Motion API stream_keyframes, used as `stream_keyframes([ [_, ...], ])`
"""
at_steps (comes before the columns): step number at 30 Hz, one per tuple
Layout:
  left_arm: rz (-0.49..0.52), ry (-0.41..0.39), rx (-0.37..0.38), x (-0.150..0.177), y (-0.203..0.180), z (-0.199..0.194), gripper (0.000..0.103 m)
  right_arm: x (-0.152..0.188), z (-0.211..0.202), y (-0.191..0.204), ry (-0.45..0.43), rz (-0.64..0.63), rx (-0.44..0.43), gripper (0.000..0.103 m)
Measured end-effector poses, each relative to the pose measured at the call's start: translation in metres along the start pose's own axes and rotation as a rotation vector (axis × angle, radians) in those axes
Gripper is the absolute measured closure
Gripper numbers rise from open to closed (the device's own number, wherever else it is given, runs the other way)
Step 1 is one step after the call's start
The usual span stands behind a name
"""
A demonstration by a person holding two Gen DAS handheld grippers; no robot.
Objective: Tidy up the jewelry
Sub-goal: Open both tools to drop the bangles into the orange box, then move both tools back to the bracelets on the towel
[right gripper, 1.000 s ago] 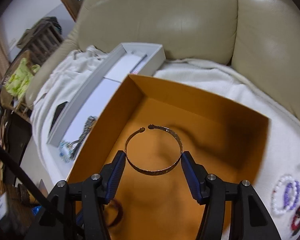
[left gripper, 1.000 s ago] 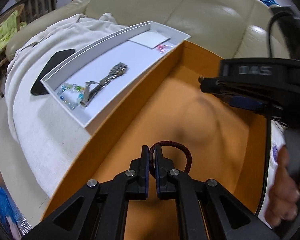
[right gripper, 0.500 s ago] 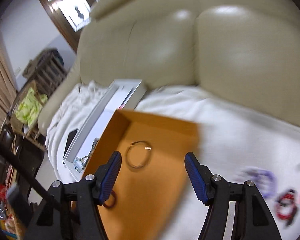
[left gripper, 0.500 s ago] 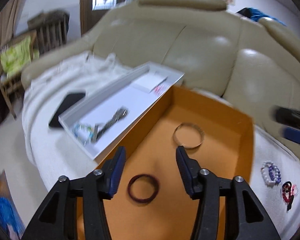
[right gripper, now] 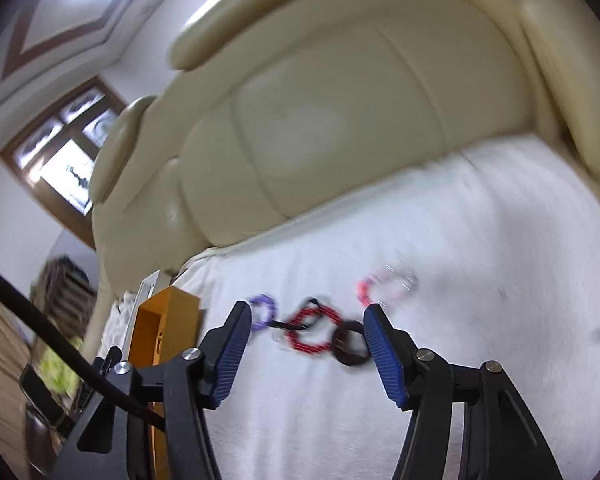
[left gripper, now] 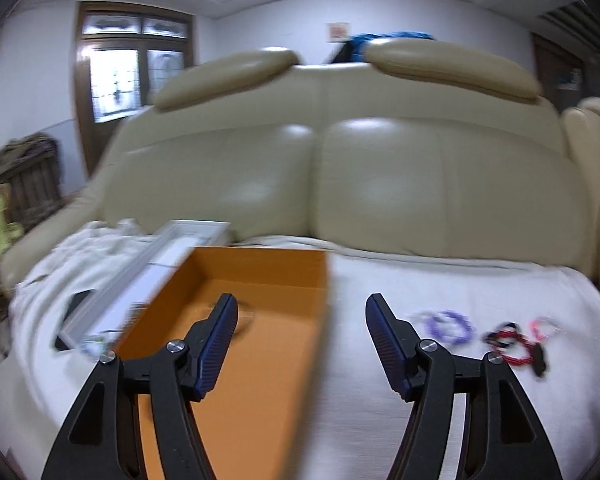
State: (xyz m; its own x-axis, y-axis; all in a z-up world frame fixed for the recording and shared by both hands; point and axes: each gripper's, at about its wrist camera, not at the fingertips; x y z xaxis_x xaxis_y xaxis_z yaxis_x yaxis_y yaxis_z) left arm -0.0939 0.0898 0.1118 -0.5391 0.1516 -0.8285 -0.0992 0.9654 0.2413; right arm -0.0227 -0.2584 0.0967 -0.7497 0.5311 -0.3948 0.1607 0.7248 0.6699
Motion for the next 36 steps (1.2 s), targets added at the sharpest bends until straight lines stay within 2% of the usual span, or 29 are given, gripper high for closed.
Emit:
stream_keyframes([
  [6,0.056,0.042,0.179,-0.008,-0.039,0.026,0.035,-0.016,0.026,-0.037,0.053,0.107,0.009,0.043],
  [8,0.064,0.085,0.226,-0.008,-0.051,0.04,0.035,-0.024,0.034,-0.048,0.037,0.117,0.046,0.043],
  [10,0.051,0.139,0.274,-0.006,-0.058,0.055,0.035,-0.03,0.045,-0.052,0.038,0.116,0.081,0.051],
  [12,0.039,0.196,0.306,-0.004,-0.067,0.069,0.035,-0.035,0.058,-0.054,0.049,0.098,0.115,0.054],
  [15,0.01,0.262,0.314,0.005,-0.071,0.083,0.035,-0.039,0.076,-0.051,0.02,0.01,0.209,0.059],
  [17,-0.023,0.291,0.315,0.007,-0.067,0.094,0.035,-0.042,0.087,-0.047,0.017,-0.032,0.236,0.061],
  [20,-0.072,0.329,0.357,0.009,-0.066,0.106,0.031,-0.039,0.095,-0.047,0.015,-0.112,0.284,0.061],
  [23,-0.086,0.361,0.375,0.009,-0.069,0.119,0.03,-0.034,0.102,-0.044,0.005,-0.18,0.314,0.066],
  [24,-0.081,0.363,0.367,0.01,-0.071,0.123,0.03,-0.032,0.102,-0.045,0.002,-0.2,0.319,0.068],
  [28,-0.06,0.339,0.353,0.005,-0.079,0.13,0.027,-0.023,0.099,-0.043,-0.014,-0.255,0.34,0.089],
  [30,-0.064,0.322,0.369,0.005,-0.082,0.13,0.027,-0.02,0.094,-0.042,-0.019,-0.264,0.341,0.09],
  [31,-0.06,0.312,0.376,0.006,-0.084,0.128,0.034,-0.018,0.091,-0.043,-0.022,-0.262,0.337,0.09],
  [32,-0.05,0.303,0.382,0.006,-0.087,0.126,0.054,-0.017,0.088,-0.043,-0.023,-0.26,0.333,0.09],
  [33,-0.032,0.295,0.387,0.005,-0.09,0.124,0.063,-0.015,0.085,-0.043,-0.024,-0.258,0.329,0.09],
  [34,-0.016,0.289,0.401,0.004,-0.094,0.123,0.076,-0.014,0.082,-0.043,-0.026,-0.255,0.323,0.09],
  [35,-0.005,0.287,0.421,0.004,-0.097,0.122,0.081,-0.013,0.079,-0.044,-0.028,-0.254,0.32,0.09],
  [36,0.002,0.28,0.433,0.004,-0.1,0.121,0.081,-0.013,0.075,-0.045,-0.028,-0.251,0.318,0.09],
])
Point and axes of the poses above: each gripper's, at about its wrist camera, not at the fingertips, and z roughly the way its jaws point, y to its left, x to its underside, and after that the axes turned 13 degrees about z, right-handed
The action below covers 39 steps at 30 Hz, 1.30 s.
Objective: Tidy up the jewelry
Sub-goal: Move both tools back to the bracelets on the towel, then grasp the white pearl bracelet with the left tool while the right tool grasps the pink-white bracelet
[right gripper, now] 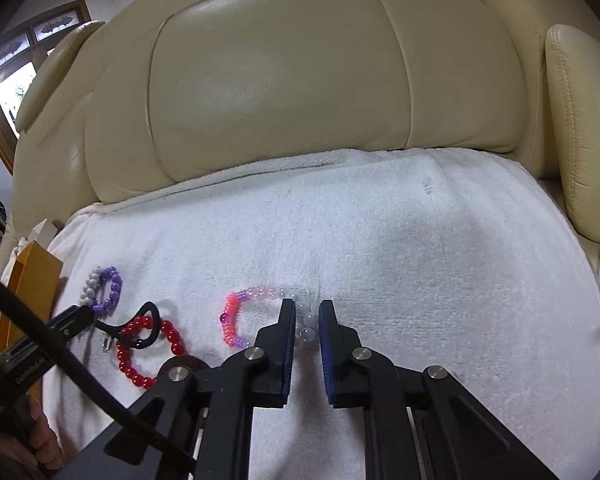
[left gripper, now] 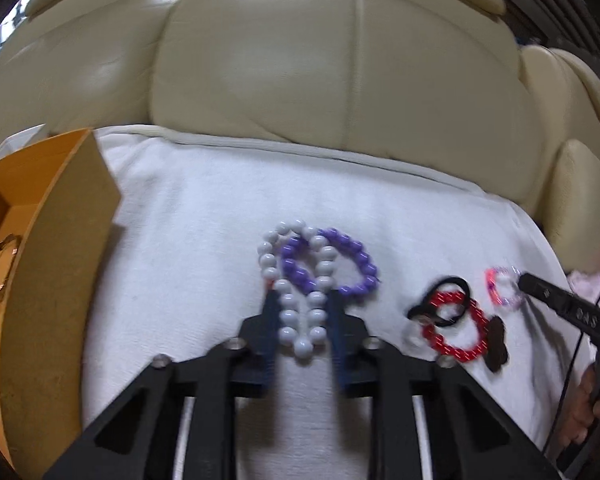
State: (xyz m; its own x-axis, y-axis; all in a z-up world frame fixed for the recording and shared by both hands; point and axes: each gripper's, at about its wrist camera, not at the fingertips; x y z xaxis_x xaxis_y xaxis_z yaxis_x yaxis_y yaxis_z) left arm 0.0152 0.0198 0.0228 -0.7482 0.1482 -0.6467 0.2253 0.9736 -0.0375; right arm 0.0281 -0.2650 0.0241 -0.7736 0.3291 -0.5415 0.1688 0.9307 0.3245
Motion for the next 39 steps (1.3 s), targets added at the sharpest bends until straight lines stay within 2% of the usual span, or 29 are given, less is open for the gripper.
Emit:
stream_keyframes([
  [4,0.004,-0.01,0.065,0.004,-0.003,-0.006,0.084,0.002,-0.009,-0.008,0.007,0.037,-0.027,0.09],
  [9,0.029,-0.013,0.08,0.01,-0.01,-0.02,0.084,-0.004,-0.016,-0.024,0.019,0.074,-0.094,0.09],
  [10,0.031,-0.016,0.091,0.011,-0.011,-0.024,0.103,-0.005,-0.019,-0.028,0.021,0.081,-0.106,0.09],
  [19,0.061,-0.032,0.149,0.019,-0.01,-0.046,0.102,-0.015,-0.03,-0.047,0.051,0.19,-0.188,0.09],
  [26,0.07,-0.04,0.121,0.02,0.0,-0.051,0.101,-0.014,-0.036,-0.04,0.038,0.209,-0.24,0.09],
  [27,0.07,-0.029,0.1,0.019,0.0,-0.049,0.097,-0.014,-0.036,-0.037,0.039,0.21,-0.247,0.09],
  [28,0.067,-0.017,0.084,0.018,0.0,-0.047,0.08,-0.012,-0.037,-0.034,0.037,0.208,-0.25,0.09],
  [29,0.066,-0.003,0.057,0.018,0.0,-0.044,0.048,-0.011,-0.037,-0.031,0.035,0.204,-0.251,0.09],
  [30,0.061,0.011,0.018,0.017,0.002,-0.04,0.032,-0.01,-0.038,-0.03,0.035,0.2,-0.251,0.09],
  [31,0.052,0.012,-0.013,0.016,0.004,-0.037,0.021,-0.009,-0.037,-0.028,0.035,0.196,-0.251,0.09],
  [33,0.043,0.017,-0.019,0.013,0.007,-0.03,0.021,-0.007,-0.036,-0.026,0.042,0.189,-0.254,0.09],
  [36,0.04,0.08,-0.024,0.014,0.006,-0.009,0.021,-0.005,-0.034,-0.025,0.049,0.177,-0.247,0.09],
  [39,0.125,0.055,-0.085,0.014,-0.007,-0.002,0.023,-0.008,-0.035,-0.033,0.033,0.177,-0.224,0.09],
])
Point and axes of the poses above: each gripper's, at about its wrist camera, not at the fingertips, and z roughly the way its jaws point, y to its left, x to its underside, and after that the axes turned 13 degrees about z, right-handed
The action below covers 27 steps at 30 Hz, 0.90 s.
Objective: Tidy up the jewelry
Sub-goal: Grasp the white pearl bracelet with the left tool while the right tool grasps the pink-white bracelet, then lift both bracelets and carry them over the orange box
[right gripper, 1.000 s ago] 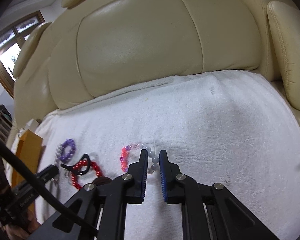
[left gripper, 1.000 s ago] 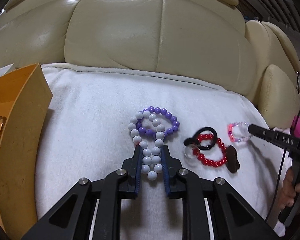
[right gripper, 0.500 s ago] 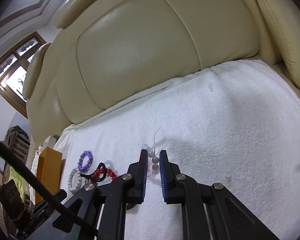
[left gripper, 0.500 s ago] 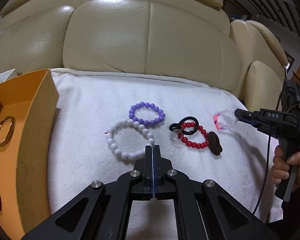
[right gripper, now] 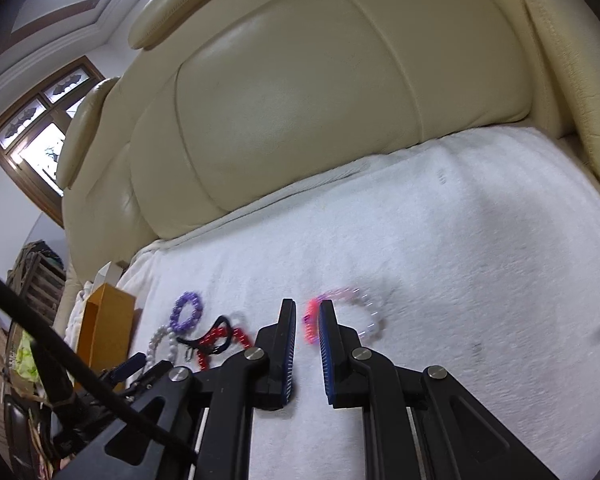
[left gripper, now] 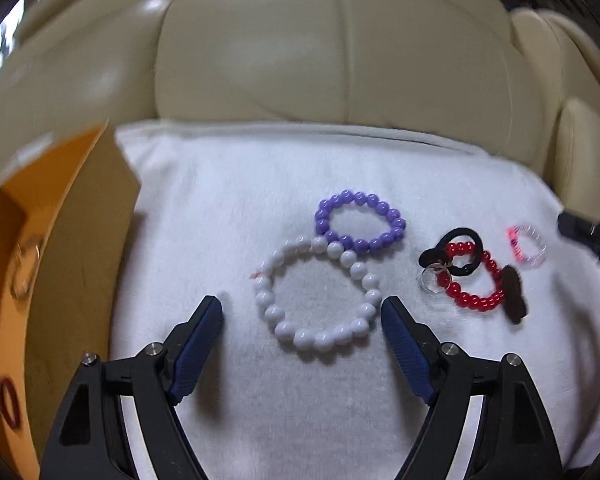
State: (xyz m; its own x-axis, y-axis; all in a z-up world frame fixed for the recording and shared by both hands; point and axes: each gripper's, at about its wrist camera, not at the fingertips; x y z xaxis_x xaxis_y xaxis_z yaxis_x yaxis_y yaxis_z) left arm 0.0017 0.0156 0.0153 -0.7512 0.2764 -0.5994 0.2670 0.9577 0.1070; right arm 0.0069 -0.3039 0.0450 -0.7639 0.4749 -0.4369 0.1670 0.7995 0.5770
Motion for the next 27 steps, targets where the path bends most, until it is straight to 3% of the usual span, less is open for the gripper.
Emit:
stream_keyframes([
  [1,0.011,-0.009,0.006,-0.001,-0.003,0.0,0.036,-0.002,-0.001,-0.004,-0.006,0.008,0.01,0.089],
  [2,0.012,-0.019,0.016,-0.001,-0.005,-0.001,0.055,-0.004,-0.002,-0.009,-0.014,0.021,0.025,0.088],
  [4,0.037,-0.033,0.028,-0.002,-0.009,-0.004,0.081,-0.008,-0.002,-0.015,-0.02,0.023,0.055,0.083],
  [5,0.05,-0.035,0.027,-0.002,-0.01,-0.004,0.085,-0.009,0.0,-0.018,-0.024,0.02,0.067,0.083],
  [8,0.035,-0.04,0.045,0.0,-0.005,-0.005,0.085,-0.008,0.009,-0.017,-0.012,-0.002,0.096,0.075],
  [10,0.017,-0.042,0.06,0.001,0.0,-0.006,0.086,-0.005,0.019,-0.01,-0.01,-0.042,0.129,0.059],
  [12,0.001,-0.048,0.074,0.004,0.002,-0.008,0.09,0.0,0.029,-0.003,-0.017,-0.103,0.17,0.059],
  [14,-0.002,-0.061,0.079,0.002,0.006,-0.012,0.094,0.009,0.044,0.005,-0.025,-0.189,0.263,0.063],
  [16,-0.011,-0.073,0.091,0.001,0.008,-0.017,0.094,0.018,0.048,0.014,-0.058,-0.305,0.339,0.086],
  [18,-0.021,-0.083,0.105,0.001,0.011,-0.02,0.094,0.023,0.049,0.021,-0.062,-0.349,0.357,0.094],
  [22,-0.037,-0.114,0.121,0.002,0.016,-0.032,0.094,0.021,0.035,0.025,-0.088,-0.32,0.317,0.095],
  [27,-0.068,-0.148,0.134,0.002,0.024,-0.046,0.094,0.014,0.004,0.03,-0.133,-0.246,0.184,0.095],
])
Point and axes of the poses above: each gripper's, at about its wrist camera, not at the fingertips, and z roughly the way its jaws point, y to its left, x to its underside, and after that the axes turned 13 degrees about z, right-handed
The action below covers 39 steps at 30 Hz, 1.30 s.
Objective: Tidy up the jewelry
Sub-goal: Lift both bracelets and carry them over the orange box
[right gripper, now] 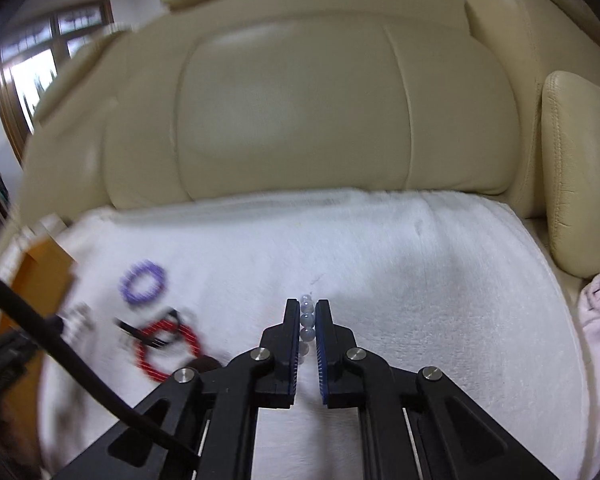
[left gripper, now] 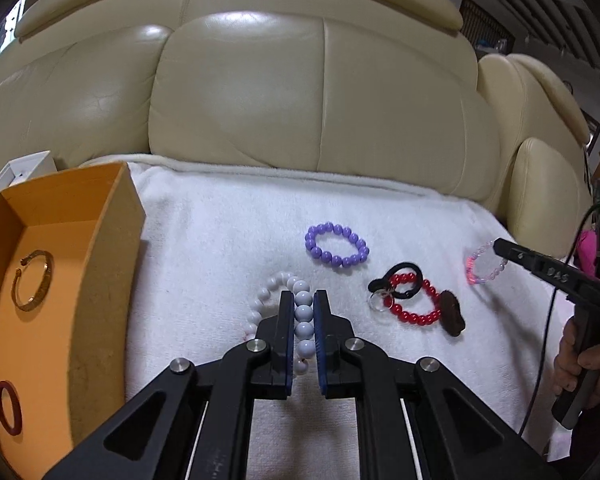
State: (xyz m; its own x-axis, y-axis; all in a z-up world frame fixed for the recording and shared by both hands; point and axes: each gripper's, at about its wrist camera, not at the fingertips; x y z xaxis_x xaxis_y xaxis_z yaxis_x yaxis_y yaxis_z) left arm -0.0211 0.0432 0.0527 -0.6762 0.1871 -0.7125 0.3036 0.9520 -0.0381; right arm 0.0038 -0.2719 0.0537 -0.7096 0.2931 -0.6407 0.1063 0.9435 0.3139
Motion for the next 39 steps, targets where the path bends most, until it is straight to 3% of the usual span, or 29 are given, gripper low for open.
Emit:
stream_keyframes([
  [8,-0.033,-0.089,0.065,-0.008,0.0,-0.035,0.094,-0.006,-0.037,0.007,-0.023,0.114,-0.202,0.094],
  [15,-0.041,-0.212,0.109,-0.009,0.0,-0.09,0.094,0.0,-0.052,0.037,-0.026,0.114,-0.321,0.094],
  [23,-0.094,-0.307,0.04,0.006,0.039,-0.143,0.094,0.023,-0.063,0.111,0.016,0.042,-0.461,0.094],
  [32,-0.219,-0.227,-0.119,0.035,0.106,-0.142,0.094,0.052,-0.047,0.217,0.11,-0.059,-0.564,0.094],
  [39,-0.292,-0.017,-0.159,0.056,0.132,-0.097,0.093,0.064,-0.007,0.293,0.208,-0.122,-0.562,0.094],
])
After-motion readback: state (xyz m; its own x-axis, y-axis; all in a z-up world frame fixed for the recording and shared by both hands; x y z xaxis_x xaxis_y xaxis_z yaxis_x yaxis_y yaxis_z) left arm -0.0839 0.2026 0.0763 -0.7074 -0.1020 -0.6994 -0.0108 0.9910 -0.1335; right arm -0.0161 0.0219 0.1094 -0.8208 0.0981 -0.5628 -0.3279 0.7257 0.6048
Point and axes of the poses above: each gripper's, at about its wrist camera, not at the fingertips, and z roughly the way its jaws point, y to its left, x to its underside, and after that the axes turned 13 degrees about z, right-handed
